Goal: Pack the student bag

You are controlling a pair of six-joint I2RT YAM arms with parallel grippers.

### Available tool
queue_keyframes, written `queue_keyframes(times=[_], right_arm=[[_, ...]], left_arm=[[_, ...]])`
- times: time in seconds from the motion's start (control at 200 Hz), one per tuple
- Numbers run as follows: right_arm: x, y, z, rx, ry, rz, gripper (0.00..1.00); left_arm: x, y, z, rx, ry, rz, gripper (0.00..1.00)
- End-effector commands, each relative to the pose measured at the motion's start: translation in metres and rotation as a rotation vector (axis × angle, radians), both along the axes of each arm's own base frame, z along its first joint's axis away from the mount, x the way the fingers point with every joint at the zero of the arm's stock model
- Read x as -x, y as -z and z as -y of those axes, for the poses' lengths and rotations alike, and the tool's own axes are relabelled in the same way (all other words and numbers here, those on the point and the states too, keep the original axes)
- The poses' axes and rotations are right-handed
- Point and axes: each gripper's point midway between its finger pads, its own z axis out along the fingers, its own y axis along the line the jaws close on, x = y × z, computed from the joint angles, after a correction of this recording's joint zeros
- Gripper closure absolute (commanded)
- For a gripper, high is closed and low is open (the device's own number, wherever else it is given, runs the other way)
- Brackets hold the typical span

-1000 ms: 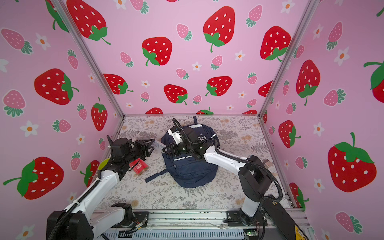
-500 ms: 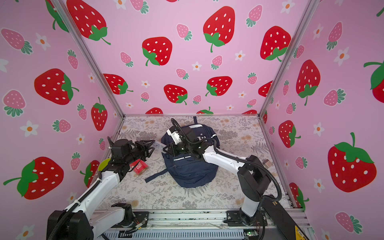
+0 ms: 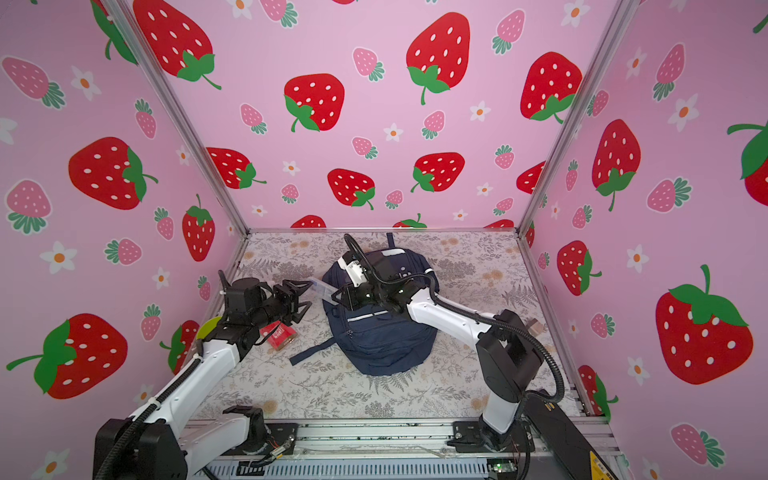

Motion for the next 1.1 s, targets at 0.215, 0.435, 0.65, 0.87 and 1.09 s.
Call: queue_keyframes(times=[0.215, 0.435, 0.65, 0.87, 1.09], right_arm=[[-0.04, -0.035, 0.078, 0.029, 0.194, 0.052, 1.0], [-0.057, -0.032, 0.143, 0.086, 0.35, 0.011, 1.0], [-0.062, -0.02, 0.226, 0.178, 0.545, -0.073, 1.0], [-0.047, -0.005, 0.297, 0.223, 0.711, -0.157, 1.0], [-0.031, 0.003, 0.324, 0.229, 0.763, -0.184, 1.0]], left_arm=[[0.007, -0.036, 0.004, -0.292, 0.212, 0.078, 0.29], [0.017, -0.048, 0.025, -0.538, 0.414, 0.137, 0.3], [0.031, -0.047, 0.092, -0.797, 0.734, 0.256, 0.33], [0.042, -0.014, 0.164, -1.045, 1.034, 0.3, 0.34], [0.051, 0.01, 0.211, -1.188, 1.245, 0.359, 0.3]])
